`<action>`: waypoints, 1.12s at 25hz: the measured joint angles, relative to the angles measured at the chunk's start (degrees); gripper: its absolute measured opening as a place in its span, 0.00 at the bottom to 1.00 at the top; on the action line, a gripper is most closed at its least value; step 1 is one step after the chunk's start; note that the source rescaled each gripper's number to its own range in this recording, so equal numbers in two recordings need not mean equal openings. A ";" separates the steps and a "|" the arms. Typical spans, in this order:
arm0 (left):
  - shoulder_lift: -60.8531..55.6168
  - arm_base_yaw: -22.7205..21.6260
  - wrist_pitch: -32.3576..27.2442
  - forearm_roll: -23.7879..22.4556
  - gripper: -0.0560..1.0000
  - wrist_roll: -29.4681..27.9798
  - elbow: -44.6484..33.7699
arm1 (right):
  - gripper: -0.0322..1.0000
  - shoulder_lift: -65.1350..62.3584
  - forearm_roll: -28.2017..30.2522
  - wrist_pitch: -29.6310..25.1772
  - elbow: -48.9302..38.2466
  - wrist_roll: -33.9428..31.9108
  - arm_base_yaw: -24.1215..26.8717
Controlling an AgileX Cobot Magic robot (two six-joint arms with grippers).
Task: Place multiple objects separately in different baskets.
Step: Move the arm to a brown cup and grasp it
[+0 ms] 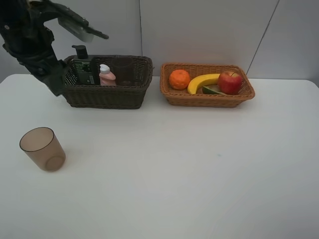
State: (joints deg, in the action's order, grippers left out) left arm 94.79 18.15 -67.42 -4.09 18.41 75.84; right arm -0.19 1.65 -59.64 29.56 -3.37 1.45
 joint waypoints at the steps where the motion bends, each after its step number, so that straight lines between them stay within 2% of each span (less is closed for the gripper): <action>1: -1.24 -0.46 0.61 0.00 1.00 0.00 -1.92 | 1.00 0.00 0.00 0.00 0.00 0.00 0.00; 13: -6.28 -6.76 4.63 -0.20 1.00 -1.78 -16.75 | 1.00 0.00 0.00 0.00 0.00 0.00 0.00; 21: -6.22 -7.54 14.03 -0.21 1.00 -1.73 -22.68 | 1.00 0.00 0.00 0.00 0.00 0.00 0.00; 28: -1.53 -7.54 19.23 -0.21 1.00 -1.67 -23.65 | 1.00 0.00 0.00 0.00 0.00 0.00 0.00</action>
State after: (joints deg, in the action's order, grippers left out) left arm 93.27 10.62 -48.19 -4.30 16.74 52.19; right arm -0.19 1.65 -59.64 29.56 -3.37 1.45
